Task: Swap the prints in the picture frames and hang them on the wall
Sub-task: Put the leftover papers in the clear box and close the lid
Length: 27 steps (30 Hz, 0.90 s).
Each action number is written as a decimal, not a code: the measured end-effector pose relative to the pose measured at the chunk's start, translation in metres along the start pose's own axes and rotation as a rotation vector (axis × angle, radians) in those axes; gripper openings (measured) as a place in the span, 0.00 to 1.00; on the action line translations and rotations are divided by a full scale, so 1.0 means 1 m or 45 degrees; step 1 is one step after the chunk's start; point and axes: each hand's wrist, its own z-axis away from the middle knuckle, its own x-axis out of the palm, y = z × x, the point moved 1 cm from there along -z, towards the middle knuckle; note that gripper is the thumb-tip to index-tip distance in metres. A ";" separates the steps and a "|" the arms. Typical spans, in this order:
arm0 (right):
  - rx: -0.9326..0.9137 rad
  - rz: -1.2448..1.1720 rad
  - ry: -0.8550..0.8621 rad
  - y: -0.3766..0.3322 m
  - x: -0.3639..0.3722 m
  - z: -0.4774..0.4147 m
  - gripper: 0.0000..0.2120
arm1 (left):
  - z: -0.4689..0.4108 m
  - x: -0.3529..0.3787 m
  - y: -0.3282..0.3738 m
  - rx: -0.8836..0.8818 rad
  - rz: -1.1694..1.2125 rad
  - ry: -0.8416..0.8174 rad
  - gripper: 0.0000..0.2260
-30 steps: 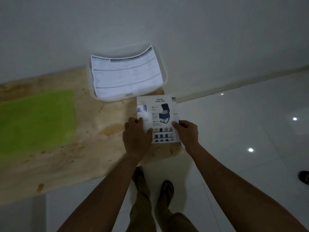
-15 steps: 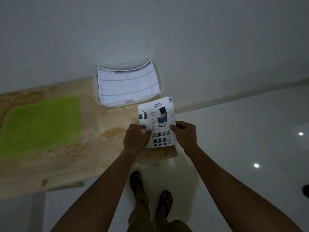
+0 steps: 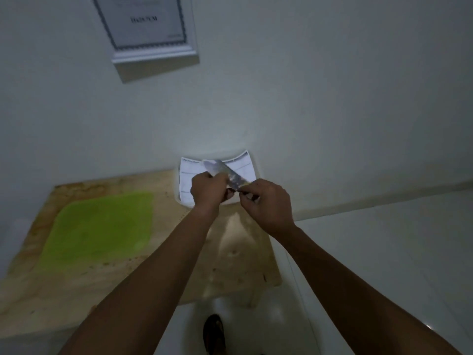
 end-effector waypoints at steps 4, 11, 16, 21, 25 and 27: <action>0.306 -0.176 0.233 -0.006 0.004 -0.025 0.18 | -0.020 -0.017 0.028 0.008 0.243 0.113 0.03; 1.530 -1.373 0.063 0.016 0.044 -0.070 0.11 | -0.068 -0.030 0.018 -0.141 0.489 0.036 0.03; 1.396 -0.942 0.021 0.056 0.082 -0.102 0.12 | -0.139 -0.056 -0.003 -0.172 0.323 -0.005 0.08; 1.213 -0.405 -0.125 0.099 0.110 -0.126 0.09 | -0.200 -0.084 -0.025 -0.040 -0.358 -0.072 0.06; 1.053 0.015 -0.291 0.118 0.142 -0.137 0.09 | -0.225 -0.077 -0.041 0.074 -0.871 -0.089 0.03; 1.016 0.169 -0.333 0.126 0.155 -0.139 0.13 | -0.235 -0.069 -0.049 0.113 -1.067 -0.047 0.06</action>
